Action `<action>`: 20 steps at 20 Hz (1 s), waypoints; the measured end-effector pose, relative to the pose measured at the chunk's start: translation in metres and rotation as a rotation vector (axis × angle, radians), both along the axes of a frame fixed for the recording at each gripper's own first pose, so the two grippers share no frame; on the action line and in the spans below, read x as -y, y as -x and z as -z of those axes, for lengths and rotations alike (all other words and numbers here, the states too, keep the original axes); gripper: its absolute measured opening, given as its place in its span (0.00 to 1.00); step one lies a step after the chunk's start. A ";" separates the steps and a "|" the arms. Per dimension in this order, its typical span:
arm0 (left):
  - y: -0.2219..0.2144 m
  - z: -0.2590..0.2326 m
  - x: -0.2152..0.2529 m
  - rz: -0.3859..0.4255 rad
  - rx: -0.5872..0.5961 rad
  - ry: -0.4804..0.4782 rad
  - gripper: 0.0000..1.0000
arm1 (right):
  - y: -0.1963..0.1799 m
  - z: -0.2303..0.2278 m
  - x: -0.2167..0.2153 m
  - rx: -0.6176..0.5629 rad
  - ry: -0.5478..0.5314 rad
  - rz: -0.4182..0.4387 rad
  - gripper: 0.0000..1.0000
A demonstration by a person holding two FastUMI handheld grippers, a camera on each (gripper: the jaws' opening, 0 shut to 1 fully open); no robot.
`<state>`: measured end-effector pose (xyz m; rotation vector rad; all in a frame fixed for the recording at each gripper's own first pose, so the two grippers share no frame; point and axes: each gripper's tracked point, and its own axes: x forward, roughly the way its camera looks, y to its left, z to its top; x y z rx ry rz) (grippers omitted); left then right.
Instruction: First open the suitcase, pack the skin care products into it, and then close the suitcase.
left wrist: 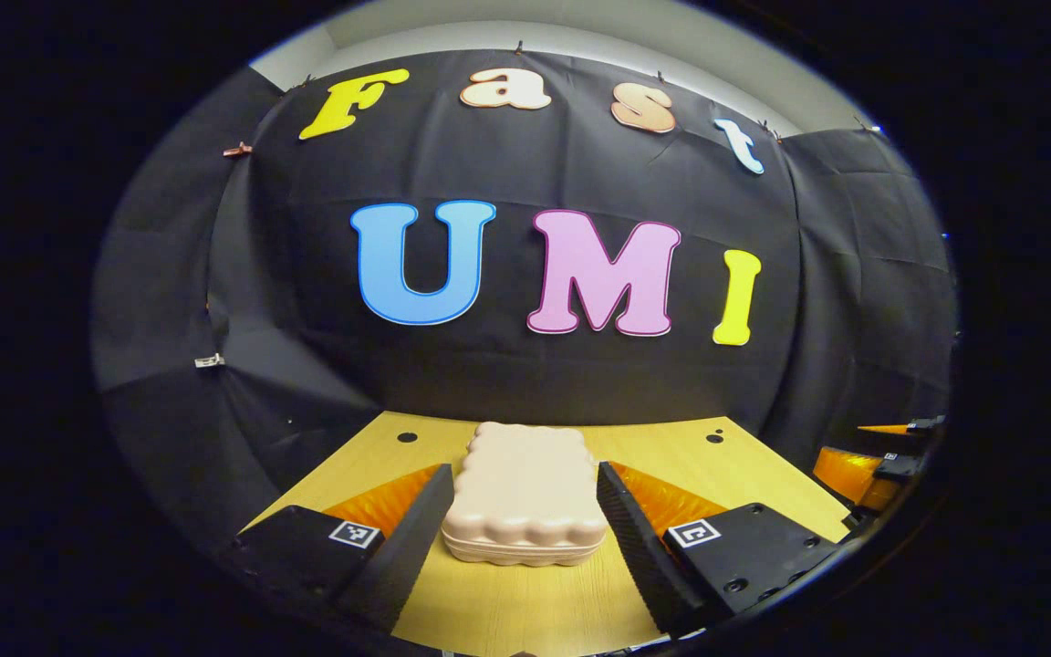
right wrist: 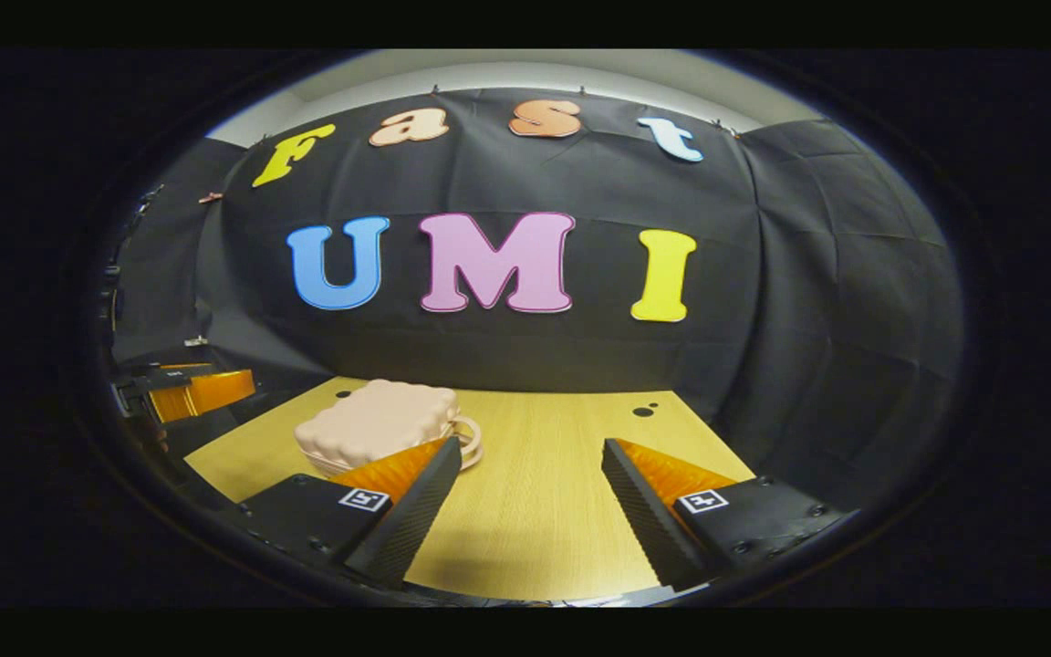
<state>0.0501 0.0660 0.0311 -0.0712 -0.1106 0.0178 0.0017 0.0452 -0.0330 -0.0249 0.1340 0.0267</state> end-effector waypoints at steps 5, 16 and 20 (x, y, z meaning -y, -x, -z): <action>0.001 -0.005 0.014 0.035 0.038 -0.098 0.98 | 0.007 0.000 0.001 0.005 0.001 0.031 0.98; -0.006 0.012 0.025 0.082 0.026 -0.165 0.97 | 0.013 0.024 -0.032 -0.055 -0.003 -0.005 0.98; -0.007 0.010 0.028 0.090 0.035 -0.175 0.97 | 0.016 0.021 -0.029 -0.044 0.018 -0.002 0.98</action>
